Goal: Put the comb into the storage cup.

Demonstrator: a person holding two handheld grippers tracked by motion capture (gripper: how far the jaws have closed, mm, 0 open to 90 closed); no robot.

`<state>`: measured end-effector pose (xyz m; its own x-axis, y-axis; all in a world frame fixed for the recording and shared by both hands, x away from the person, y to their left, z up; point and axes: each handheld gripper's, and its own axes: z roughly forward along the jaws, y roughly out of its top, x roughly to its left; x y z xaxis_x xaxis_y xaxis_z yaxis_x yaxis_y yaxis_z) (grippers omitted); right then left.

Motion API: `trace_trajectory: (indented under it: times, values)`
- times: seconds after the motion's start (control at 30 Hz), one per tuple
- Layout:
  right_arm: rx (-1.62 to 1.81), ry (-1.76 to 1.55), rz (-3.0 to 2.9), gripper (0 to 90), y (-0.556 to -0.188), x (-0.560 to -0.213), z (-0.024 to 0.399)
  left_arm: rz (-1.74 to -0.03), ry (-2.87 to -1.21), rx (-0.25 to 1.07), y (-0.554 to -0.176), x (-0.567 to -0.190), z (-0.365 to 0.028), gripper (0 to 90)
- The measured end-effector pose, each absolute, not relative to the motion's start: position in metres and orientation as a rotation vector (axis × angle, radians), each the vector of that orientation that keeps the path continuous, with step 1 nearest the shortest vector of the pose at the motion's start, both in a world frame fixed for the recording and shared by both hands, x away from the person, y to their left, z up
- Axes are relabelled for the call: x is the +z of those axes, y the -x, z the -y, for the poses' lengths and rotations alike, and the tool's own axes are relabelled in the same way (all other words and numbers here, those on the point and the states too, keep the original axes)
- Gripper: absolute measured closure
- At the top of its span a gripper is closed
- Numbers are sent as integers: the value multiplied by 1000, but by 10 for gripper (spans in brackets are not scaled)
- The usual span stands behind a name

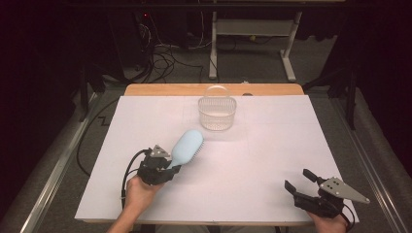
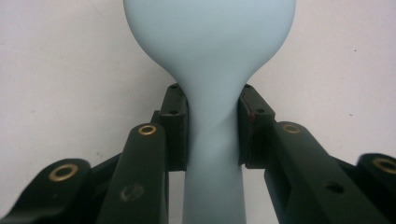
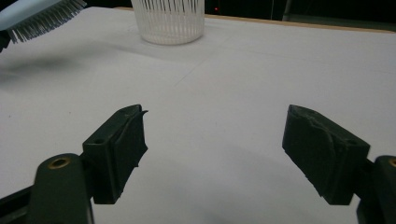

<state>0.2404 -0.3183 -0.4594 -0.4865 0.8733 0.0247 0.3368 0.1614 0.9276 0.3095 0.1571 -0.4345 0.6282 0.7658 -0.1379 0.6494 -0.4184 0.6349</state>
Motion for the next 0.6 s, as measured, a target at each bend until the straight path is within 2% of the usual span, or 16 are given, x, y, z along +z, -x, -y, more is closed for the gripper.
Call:
trace_trajectory:
  times: [0.6]
  values:
    - [1355,-1054,-1942,211,-233,-455,300,-1013,-2122,236,-281,-425,-156,674]
